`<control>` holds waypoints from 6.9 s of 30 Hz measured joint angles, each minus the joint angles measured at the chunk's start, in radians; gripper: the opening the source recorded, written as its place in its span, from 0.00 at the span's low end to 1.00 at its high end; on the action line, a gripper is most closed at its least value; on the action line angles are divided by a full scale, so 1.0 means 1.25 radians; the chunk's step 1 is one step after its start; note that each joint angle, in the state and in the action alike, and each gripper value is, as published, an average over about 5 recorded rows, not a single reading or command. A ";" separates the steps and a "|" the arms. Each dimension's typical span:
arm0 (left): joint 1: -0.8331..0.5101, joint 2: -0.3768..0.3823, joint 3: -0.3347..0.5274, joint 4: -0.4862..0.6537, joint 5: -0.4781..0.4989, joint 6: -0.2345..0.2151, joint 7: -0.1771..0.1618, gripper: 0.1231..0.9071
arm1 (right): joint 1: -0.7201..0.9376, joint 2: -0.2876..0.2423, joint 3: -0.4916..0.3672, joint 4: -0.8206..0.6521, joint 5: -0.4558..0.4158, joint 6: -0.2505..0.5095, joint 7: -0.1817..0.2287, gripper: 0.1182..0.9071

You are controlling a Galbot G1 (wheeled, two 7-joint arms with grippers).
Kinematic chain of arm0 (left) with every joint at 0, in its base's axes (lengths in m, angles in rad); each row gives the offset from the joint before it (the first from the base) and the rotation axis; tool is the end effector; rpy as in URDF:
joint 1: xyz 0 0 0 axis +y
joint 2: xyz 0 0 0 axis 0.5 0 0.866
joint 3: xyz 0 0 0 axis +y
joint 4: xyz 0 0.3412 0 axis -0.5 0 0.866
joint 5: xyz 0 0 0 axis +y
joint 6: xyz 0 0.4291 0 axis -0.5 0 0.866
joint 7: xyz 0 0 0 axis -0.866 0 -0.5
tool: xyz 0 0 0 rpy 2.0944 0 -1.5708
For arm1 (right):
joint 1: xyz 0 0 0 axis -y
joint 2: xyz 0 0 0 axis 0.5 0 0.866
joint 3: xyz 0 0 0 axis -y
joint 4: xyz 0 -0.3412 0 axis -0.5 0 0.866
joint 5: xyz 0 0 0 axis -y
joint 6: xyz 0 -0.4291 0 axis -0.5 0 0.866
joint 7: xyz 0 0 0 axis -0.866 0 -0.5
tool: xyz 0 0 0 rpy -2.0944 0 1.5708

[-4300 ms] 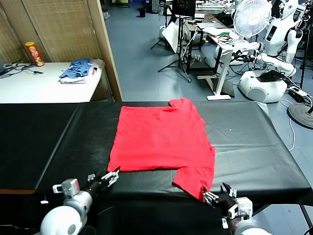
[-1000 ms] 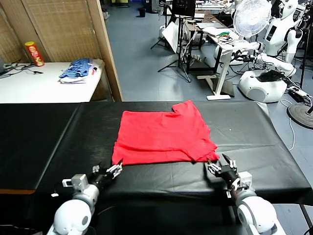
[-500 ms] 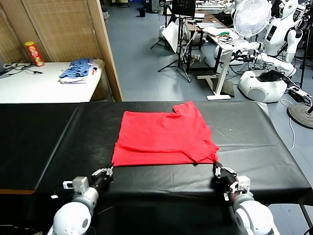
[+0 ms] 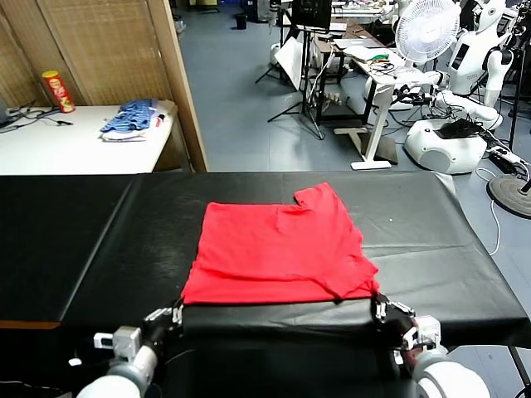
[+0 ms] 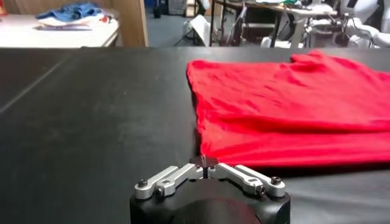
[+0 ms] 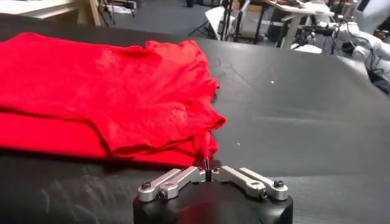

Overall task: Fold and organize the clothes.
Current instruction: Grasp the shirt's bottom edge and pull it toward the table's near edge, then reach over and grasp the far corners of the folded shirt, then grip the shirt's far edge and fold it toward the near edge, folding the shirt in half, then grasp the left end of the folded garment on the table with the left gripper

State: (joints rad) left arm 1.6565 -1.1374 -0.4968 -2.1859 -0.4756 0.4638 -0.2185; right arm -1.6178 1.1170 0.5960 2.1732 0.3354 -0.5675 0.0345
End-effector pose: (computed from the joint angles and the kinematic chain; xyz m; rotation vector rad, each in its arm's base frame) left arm 0.2364 0.0308 -0.2734 -0.1009 -2.6129 0.0169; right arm 0.2552 -0.0660 -0.2552 0.1769 -2.5814 0.1933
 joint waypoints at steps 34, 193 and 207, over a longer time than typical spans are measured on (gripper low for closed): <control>-0.570 0.065 0.144 0.289 -0.267 0.077 -0.055 0.86 | 0.738 0.038 -0.281 -0.554 0.095 0.042 0.080 0.86; -0.311 -0.013 0.022 0.231 -0.036 -0.032 0.026 0.86 | 0.335 0.066 -0.094 -0.189 0.047 0.127 0.065 0.86; -0.237 -0.063 0.008 0.235 -0.049 -0.040 0.057 0.41 | 0.333 0.065 -0.097 -0.182 0.035 0.132 0.066 0.86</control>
State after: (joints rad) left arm 1.3604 -1.2166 -0.4874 -1.8924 -0.5368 0.4134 -0.1476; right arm -1.2016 1.1987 0.4753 1.9458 0.3792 -0.4029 0.1176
